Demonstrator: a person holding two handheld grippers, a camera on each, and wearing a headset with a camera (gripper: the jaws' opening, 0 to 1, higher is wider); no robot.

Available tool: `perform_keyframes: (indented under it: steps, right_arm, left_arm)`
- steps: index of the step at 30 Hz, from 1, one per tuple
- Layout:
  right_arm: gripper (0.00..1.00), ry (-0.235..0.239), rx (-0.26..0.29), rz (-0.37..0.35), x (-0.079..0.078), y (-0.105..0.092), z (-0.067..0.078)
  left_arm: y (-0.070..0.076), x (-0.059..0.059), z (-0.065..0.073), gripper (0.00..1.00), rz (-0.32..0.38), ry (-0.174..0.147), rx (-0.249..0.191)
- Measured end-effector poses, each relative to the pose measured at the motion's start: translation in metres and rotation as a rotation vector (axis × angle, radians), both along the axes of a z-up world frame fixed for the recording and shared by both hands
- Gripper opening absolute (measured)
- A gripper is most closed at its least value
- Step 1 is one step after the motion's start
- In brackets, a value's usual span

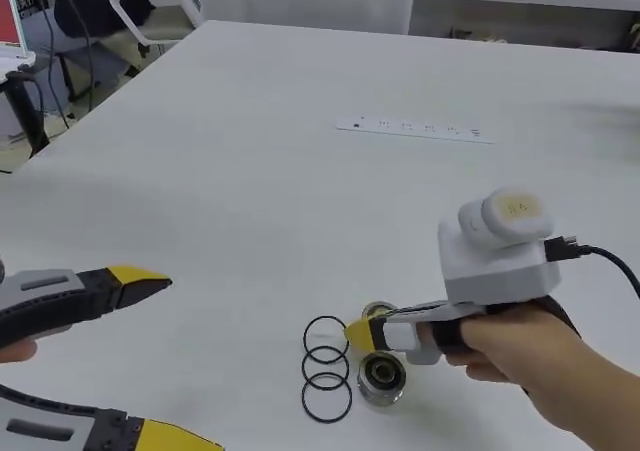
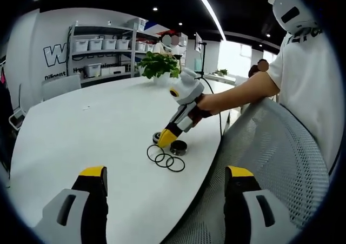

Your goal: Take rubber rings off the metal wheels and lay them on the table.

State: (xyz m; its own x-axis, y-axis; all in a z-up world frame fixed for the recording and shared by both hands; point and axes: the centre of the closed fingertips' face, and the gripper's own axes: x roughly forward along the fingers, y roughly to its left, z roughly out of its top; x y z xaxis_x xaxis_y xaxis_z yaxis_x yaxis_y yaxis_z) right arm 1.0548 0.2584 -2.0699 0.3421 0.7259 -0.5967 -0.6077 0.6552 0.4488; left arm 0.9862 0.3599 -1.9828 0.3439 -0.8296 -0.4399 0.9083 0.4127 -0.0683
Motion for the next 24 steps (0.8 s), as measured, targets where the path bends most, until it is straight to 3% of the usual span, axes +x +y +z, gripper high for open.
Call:
perform_keyframes:
  steps: [7,16,24]
  right_arm:
    - [0.0,-0.042,-0.027,0.023,0.002,0.004,0.0]
    - [0.0,-0.153,-0.096,0.08,0.006,0.008,0.002]
    - [0.06,-0.181,-0.094,0.058,0.012,0.0,0.009]
  left_arm:
    - [0.0,0.0,0.0,0.87,0.004,0.003,-0.002]
    - [0.0,0.0,-0.001,0.87,0.006,0.008,-0.004]
    - [0.001,0.0,-0.002,0.87,0.004,0.008,0.0]
